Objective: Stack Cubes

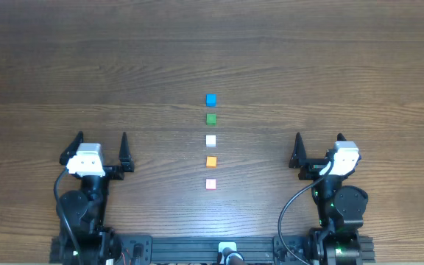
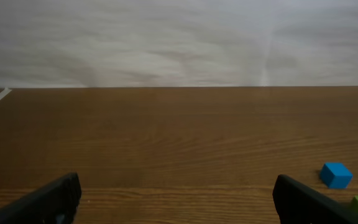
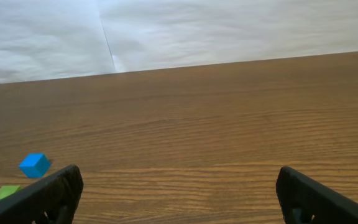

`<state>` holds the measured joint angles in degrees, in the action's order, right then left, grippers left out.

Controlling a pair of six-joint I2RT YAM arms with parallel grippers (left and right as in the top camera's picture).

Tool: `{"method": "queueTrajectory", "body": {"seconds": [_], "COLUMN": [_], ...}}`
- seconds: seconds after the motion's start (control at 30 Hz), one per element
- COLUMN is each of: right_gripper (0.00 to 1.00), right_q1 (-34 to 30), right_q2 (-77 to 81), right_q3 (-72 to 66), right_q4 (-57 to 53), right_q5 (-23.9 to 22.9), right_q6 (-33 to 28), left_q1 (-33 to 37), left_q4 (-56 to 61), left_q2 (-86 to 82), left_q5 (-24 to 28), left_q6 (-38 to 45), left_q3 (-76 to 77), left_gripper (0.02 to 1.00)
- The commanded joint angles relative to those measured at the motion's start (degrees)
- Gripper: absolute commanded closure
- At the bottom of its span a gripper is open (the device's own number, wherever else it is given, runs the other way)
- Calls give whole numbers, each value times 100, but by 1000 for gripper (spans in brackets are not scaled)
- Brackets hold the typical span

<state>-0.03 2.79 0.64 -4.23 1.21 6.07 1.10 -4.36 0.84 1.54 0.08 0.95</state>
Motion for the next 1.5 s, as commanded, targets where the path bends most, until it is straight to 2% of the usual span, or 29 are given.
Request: {"method": "queueTrajectory", "body": {"seconds": [0.03, 1.33, 1.4, 1.47, 1.5], "right_gripper": [9, 9, 7, 9, 7], "right_q1": [-31, -31, -31, -31, -31], "right_q2": [-63, -63, -63, -63, -63], "right_q3": [-35, -33, -35, -35, -35], "right_q4": [-4, -4, -4, -4, -4], "right_q5": [44, 44, 44, 44, 44], "right_q6": [28, 28, 28, 28, 28], "left_q1": [31, 31, 28, 24, 24], "left_q4": [2, 2, 4, 44, 48], "left_q2": [-42, -42, -42, -37, -22], "left_q5": [52, 55, 177, 444, 437], "left_q6": [101, 96, -203, -1156, -1283], "left_q3": [-57, -57, -57, -57, -57], "left_gripper": [18, 18, 20, 18, 18]}}
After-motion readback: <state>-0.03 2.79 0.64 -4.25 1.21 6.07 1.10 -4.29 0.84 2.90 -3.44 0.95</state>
